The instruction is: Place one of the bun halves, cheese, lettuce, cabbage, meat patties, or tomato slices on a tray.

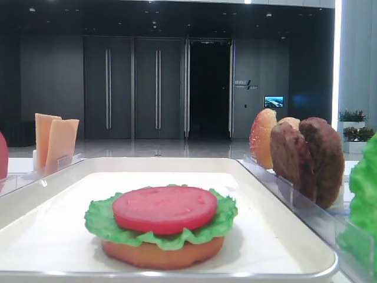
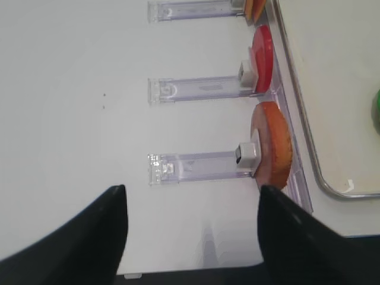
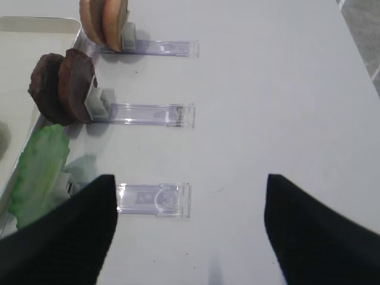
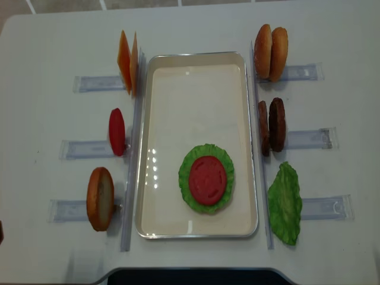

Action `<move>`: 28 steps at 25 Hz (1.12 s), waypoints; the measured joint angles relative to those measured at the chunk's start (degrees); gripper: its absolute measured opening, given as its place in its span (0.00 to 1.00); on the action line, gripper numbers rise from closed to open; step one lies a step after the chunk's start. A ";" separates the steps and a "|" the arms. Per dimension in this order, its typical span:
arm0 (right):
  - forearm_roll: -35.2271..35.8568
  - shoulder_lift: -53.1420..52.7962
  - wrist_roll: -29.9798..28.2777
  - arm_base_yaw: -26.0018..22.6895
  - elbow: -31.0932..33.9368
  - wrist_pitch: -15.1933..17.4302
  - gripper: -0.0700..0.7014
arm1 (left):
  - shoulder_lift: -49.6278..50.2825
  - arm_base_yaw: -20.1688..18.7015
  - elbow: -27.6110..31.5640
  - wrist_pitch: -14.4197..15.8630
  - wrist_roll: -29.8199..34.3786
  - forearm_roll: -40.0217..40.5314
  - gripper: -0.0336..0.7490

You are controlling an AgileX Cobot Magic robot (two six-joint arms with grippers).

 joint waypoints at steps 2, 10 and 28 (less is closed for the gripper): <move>0.00 0.00 0.00 0.00 0.00 0.00 0.77 | -2.15 0.00 1.93 -1.71 1.18 -1.06 0.70; 0.05 0.00 0.00 0.00 0.00 0.00 0.77 | -7.04 0.00 8.48 -6.64 1.85 -2.35 0.67; 0.16 0.00 0.00 0.00 0.00 0.00 0.77 | -8.37 0.00 10.72 -7.52 4.35 -2.72 0.62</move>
